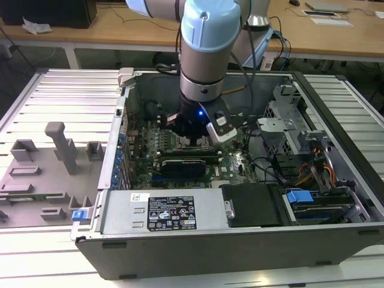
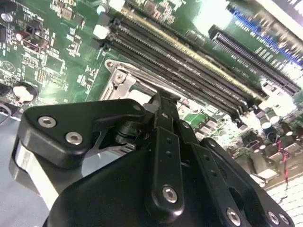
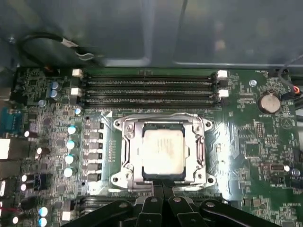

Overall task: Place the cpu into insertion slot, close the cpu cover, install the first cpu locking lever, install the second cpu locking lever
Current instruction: 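Install the second cpu locking lever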

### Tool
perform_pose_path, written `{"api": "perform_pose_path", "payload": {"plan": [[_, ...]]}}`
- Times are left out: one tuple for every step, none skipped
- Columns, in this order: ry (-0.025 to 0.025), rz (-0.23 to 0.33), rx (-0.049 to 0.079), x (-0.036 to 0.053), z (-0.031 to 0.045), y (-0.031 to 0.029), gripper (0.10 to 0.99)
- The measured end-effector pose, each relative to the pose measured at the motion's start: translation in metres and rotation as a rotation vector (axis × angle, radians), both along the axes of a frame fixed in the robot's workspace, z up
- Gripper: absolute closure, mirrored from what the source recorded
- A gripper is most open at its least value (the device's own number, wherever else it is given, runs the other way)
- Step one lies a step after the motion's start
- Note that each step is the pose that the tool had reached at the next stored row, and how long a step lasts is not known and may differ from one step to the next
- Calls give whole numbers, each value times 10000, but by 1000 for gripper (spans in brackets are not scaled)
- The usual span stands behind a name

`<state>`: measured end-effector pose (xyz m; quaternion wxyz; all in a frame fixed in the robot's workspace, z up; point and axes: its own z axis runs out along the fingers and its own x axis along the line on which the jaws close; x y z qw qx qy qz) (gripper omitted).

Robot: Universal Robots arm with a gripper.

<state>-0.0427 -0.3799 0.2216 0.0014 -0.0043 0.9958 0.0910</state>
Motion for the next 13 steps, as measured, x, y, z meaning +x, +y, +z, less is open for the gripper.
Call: {"api": "perform_pose_path", "payload": {"plan": [[0,0,-46,2,0,42,980],[1,0,-78,4,0,82,980],[0,1,-114,7,0,155,980],[0,0,-153,8,0,217,980],[-2,-1,-211,9,8,253,980],[1,0,-278,8,34,262,980],[1,0,-346,8,77,271,980],[-1,1,-410,9,95,279,980],[0,1,-433,9,96,280,980],[0,1,-435,9,96,280,980],[0,1,-436,9,96,280,980],[1,0,-437,8,96,280,980],[0,1,-438,8,96,280,980]]}}
